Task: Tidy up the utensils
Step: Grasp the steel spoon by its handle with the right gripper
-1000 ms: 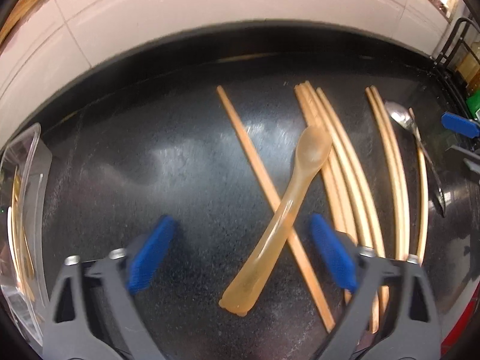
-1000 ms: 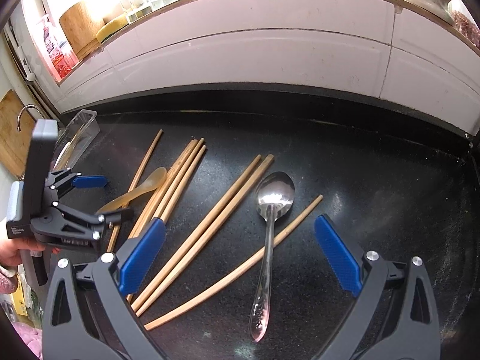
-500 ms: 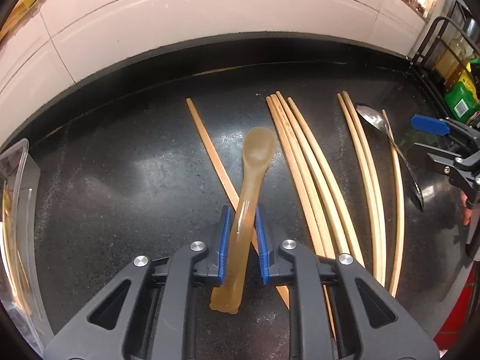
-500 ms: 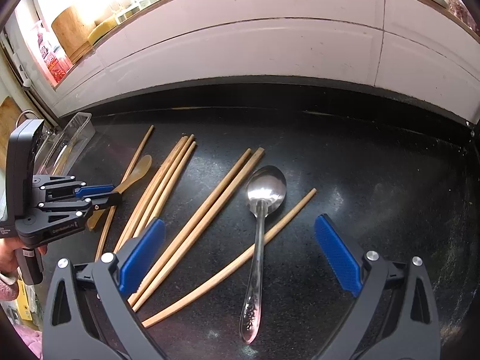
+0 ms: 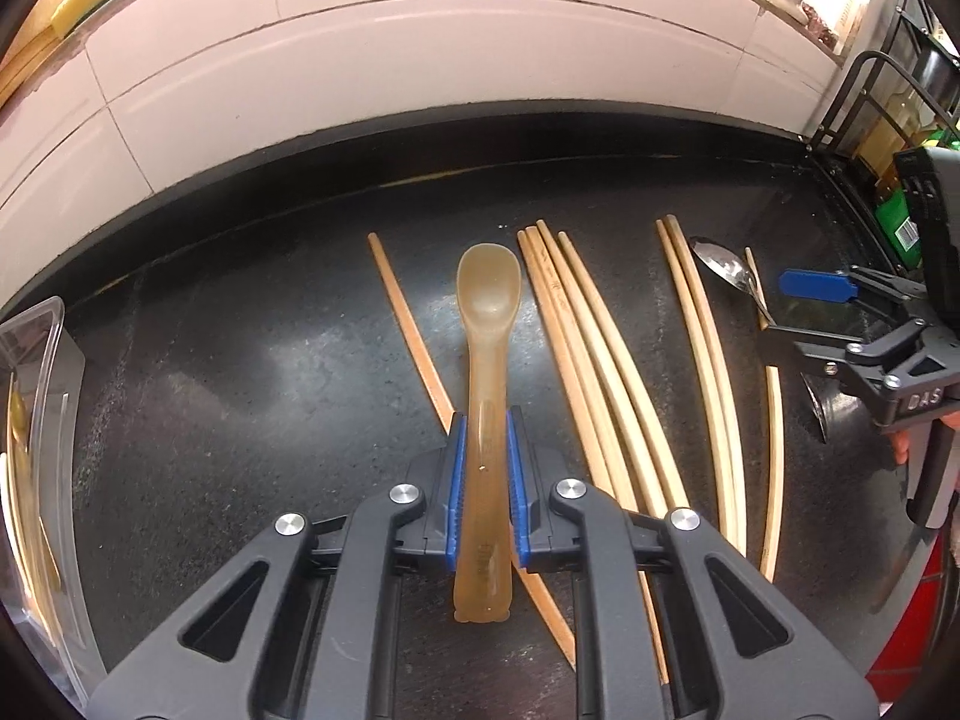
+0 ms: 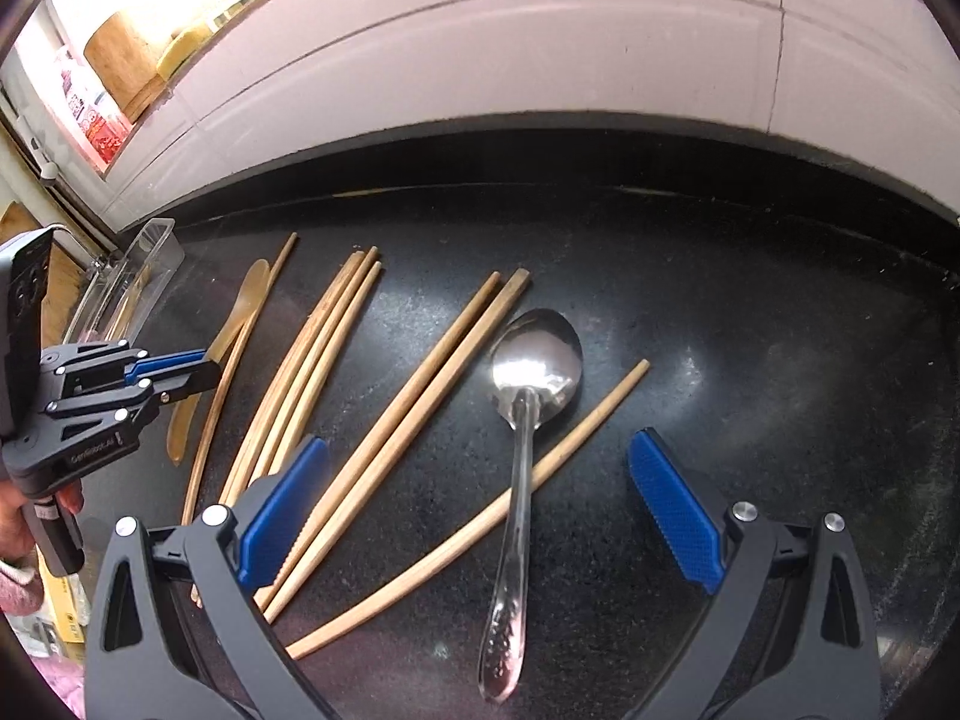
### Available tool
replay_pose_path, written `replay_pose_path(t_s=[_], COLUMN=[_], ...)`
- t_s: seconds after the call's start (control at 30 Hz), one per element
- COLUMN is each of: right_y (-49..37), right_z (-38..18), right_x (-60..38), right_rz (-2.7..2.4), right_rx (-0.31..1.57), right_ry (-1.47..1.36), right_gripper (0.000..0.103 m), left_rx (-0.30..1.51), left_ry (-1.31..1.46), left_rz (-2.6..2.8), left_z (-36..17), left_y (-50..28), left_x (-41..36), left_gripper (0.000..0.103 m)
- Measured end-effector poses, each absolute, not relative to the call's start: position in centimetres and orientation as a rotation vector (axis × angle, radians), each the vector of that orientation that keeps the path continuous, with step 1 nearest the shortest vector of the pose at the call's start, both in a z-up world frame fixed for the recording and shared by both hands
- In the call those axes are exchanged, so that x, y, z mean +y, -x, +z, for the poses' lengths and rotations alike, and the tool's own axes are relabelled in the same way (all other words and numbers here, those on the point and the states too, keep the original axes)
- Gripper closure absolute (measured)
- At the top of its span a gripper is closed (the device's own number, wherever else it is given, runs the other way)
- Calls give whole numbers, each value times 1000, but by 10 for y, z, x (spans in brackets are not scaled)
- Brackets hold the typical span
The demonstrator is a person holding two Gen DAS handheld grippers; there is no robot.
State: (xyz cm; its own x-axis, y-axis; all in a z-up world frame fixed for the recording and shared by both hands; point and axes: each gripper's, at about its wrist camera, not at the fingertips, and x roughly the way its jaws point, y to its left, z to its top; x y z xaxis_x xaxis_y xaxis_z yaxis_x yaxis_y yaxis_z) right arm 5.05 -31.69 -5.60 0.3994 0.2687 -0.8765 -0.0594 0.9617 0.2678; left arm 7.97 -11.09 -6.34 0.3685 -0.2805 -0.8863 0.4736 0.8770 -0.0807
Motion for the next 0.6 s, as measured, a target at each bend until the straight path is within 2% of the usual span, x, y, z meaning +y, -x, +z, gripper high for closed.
replay_pose_path(t_s=[0.03,0.1,0.23,0.27,0.3,0.37,0.6], right_y=[-52,-54,-60,-60,-60,-61,-53], right_z=[-57,-59,-58,-58,-57,-58,-53], right_x=[-316,-316,-316,-317,-317,-317,-319], right_rz=[213,205,196,193,191,179,161], right_rx=[1149,1151,1161,1162,1162,1165,1174], right_ry=[-211,-200,-179,-177,-172,-154,-132], right_gripper=[10,22,35,43,57,68,71], left_rx=[1092,1089,1079,1075,1074,1071,1067], left_ry=[-197,-198,-193,-194,-193,-187,-175], left_rz=[-491,-494,-498,-496,-495,-495,-493], left_z=[-63,-62,-60,-59,-57,-55,-52], left_y=[-80,-81,-81,-82,-82,-83,-87], left_x=[-112,-115,-116,-116,-115,-114,-113], left_gripper=[91,91,91,91,91,91,91])
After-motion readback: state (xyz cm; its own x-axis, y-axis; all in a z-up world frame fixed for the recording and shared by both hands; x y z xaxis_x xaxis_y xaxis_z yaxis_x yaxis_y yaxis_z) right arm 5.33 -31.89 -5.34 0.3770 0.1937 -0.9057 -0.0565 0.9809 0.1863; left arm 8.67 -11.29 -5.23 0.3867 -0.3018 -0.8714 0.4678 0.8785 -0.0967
